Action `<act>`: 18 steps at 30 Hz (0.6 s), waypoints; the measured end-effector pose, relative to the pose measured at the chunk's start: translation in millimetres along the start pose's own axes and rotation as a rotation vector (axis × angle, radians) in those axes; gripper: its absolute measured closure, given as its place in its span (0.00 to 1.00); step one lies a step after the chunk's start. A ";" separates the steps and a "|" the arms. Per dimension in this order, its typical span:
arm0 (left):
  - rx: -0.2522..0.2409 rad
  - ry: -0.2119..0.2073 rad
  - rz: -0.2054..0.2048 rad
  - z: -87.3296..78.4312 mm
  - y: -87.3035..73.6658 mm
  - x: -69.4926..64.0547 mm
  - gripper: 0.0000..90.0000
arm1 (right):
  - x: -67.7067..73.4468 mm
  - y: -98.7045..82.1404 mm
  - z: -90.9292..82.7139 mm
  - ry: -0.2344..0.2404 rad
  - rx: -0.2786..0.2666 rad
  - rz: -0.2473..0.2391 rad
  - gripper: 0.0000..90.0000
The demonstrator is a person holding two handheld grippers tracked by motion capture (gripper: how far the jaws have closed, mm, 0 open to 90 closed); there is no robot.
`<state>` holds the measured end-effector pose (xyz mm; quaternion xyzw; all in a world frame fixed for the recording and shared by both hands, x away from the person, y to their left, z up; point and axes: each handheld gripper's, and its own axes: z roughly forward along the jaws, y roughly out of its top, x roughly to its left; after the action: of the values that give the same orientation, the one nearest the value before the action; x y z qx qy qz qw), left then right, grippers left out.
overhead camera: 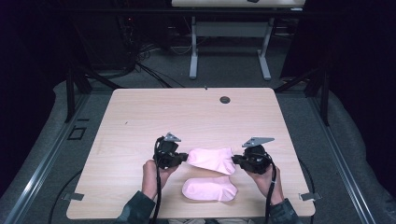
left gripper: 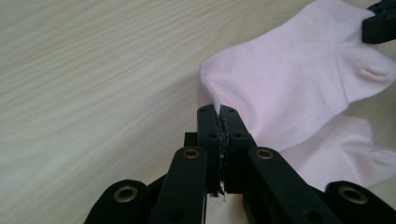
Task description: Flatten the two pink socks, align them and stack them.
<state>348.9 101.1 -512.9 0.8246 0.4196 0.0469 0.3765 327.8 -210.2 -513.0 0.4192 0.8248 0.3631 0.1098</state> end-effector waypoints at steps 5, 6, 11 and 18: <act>-0.009 -0.101 -0.069 -13.0 -21.9 -7.0 0.99 | 16.3 -4.8 -19.8 0.013 0.013 -0.039 0.95; -0.009 -0.101 -0.069 -13.0 -21.9 -7.0 0.98 | 19.1 -6.5 -22.0 0.017 0.012 -0.046 0.95; 0.020 -0.108 -0.079 -17.6 -49.7 -17.1 0.98 | 30.3 -20.1 -26.7 0.050 0.070 -0.067 0.95; 0.061 -0.074 -0.061 -7.5 -68.6 -24.7 0.98 | 32.3 -44.6 -7.2 0.078 0.124 -0.051 0.94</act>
<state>285.0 112.5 -546.9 0.8236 0.4319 -0.0080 0.3675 276.8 -206.0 -534.7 0.3894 0.8599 0.3245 0.0605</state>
